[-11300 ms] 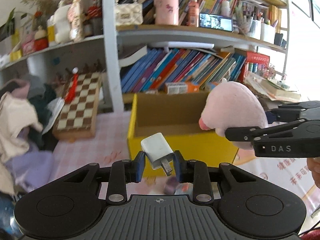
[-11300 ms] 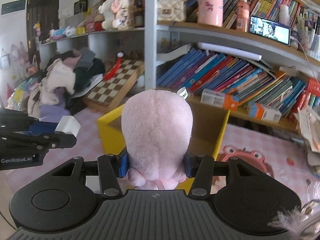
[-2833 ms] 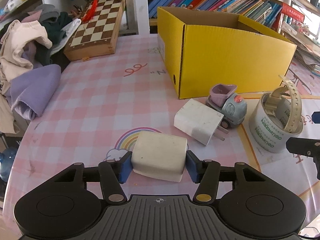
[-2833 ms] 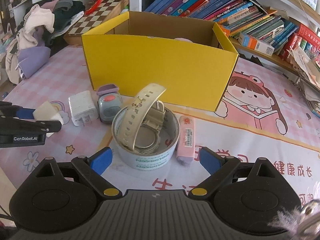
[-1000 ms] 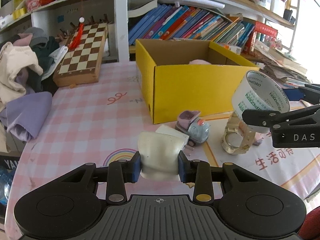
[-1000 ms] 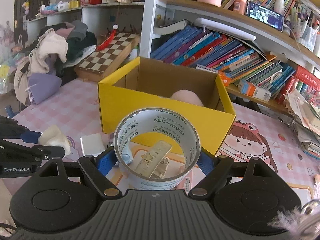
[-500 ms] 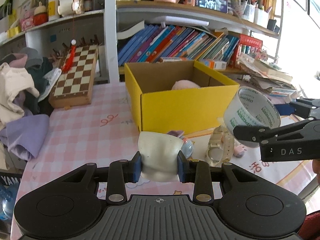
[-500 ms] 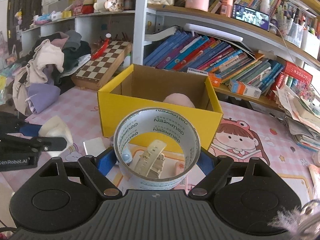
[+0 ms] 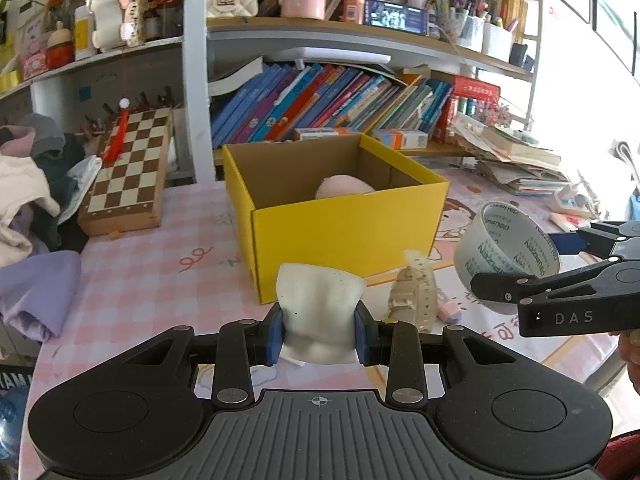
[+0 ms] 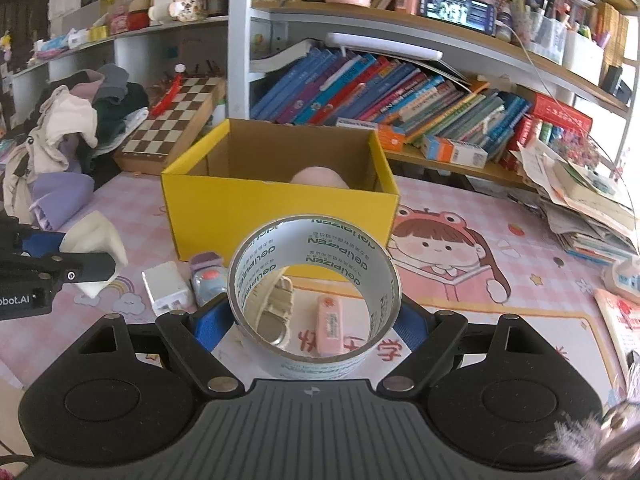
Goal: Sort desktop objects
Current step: 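Carry the tape roll toward the yellow box while the left tool holds the block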
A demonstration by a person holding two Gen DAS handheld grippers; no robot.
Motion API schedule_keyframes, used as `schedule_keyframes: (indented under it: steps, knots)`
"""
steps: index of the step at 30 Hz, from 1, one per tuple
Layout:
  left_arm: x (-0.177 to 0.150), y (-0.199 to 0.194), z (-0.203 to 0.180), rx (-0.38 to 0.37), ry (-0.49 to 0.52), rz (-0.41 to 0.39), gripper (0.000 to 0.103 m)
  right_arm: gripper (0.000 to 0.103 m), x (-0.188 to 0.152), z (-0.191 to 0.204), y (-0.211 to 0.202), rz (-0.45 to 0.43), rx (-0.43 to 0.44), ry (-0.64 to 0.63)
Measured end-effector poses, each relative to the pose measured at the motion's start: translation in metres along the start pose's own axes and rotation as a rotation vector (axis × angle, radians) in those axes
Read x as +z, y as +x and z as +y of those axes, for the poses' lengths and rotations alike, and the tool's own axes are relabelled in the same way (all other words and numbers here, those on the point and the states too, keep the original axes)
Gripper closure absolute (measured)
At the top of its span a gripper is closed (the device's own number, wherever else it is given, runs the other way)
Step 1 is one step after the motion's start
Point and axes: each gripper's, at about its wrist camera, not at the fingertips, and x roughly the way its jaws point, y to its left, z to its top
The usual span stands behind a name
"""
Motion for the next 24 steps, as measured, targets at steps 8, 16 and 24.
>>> schedule_keyframes:
  steps: [8, 16, 24]
  knots:
    - [0.004, 0.005, -0.007, -0.029, 0.012, 0.001, 0.071, 0.02, -0.006, -0.009, -0.002, 0.017, -0.027, 0.025]
    - [0.009, 0.012, -0.012, -0.046, 0.017, 0.002, 0.071, 0.02, -0.001, -0.015, 0.007, 0.029, -0.018, 0.027]
    - [0.023, 0.02, -0.013, -0.032, 0.004, -0.011, 0.071, 0.02, 0.015, -0.023, 0.016, 0.01, 0.012, 0.007]
